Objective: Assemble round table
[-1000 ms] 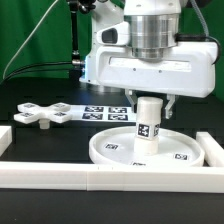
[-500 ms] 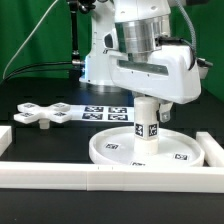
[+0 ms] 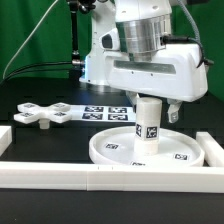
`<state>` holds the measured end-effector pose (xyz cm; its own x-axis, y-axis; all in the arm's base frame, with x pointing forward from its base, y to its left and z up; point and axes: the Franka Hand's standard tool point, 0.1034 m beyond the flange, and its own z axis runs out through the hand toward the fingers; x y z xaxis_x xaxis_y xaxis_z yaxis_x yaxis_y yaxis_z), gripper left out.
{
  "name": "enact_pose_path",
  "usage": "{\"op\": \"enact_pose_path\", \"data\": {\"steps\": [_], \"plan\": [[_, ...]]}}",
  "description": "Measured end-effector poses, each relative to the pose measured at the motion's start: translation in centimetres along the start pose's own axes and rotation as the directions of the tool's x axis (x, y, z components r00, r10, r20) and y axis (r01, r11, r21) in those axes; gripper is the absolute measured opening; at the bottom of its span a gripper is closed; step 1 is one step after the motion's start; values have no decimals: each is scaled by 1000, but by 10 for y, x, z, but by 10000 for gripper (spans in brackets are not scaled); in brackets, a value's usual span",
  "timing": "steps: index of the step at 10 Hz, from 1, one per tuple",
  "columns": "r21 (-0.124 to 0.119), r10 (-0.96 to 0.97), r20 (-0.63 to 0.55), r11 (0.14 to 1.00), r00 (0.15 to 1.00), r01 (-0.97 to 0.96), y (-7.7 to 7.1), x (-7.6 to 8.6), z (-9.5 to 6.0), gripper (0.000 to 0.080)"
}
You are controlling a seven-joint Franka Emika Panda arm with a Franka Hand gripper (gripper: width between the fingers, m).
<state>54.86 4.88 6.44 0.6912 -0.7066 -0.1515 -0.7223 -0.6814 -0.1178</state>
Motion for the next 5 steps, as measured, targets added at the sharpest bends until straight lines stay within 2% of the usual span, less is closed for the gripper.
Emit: {"op": "enact_pose_path", "data": {"steps": [5], "plan": [[-3,-351,-1,936,936,351,0,1,0,649]]}}
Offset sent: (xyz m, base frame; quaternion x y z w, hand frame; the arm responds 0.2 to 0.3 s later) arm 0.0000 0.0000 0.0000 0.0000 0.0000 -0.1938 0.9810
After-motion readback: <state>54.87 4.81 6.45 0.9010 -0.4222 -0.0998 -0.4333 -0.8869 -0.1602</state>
